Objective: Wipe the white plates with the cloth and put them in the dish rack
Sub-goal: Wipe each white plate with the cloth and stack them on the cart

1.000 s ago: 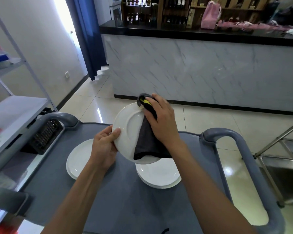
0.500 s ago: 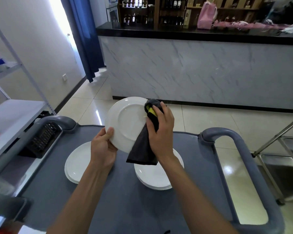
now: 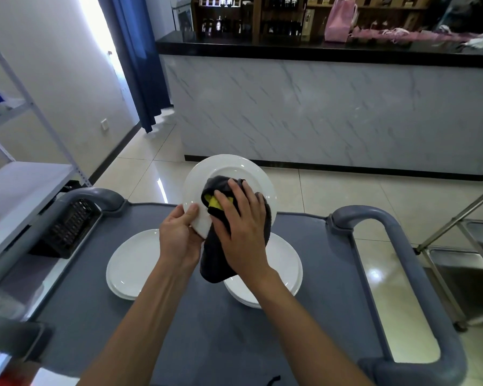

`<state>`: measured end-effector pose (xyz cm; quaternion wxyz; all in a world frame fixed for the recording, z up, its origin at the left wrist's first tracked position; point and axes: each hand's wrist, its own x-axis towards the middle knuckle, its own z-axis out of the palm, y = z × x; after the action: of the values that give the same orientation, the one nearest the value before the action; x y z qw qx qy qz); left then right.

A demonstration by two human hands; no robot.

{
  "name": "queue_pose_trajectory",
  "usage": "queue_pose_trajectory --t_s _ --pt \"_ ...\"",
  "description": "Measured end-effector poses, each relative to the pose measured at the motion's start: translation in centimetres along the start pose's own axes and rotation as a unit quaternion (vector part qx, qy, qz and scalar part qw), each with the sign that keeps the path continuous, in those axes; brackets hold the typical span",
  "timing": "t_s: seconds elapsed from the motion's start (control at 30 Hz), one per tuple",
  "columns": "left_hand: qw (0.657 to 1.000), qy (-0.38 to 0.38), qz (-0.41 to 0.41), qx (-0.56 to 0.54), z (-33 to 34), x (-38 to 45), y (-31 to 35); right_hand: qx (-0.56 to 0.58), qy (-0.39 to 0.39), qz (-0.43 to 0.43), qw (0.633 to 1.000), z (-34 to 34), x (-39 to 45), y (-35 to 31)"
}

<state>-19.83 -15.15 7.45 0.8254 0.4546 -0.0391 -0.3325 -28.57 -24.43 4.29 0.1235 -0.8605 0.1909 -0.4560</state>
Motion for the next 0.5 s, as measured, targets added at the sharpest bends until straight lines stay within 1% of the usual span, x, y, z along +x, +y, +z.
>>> queue_pose_trajectory --t_s 0.1,0.27,0.5 --pt "1.000 -0.002 -0.007 0.015 -0.2 0.0 0.1 0.003 -0.004 -0.029 1.000 -0.1 -0.6 1.6" --pt "0.999 -0.028 -0.014 0.029 -0.7 0.2 0.4 0.015 -0.003 -0.033 0.999 -0.8 -0.5 3.2" --pt "0.996 -0.066 -0.012 0.054 -1.1 0.1 0.7 0.069 0.008 0.028 0.997 -2.9 2.1 4.8"
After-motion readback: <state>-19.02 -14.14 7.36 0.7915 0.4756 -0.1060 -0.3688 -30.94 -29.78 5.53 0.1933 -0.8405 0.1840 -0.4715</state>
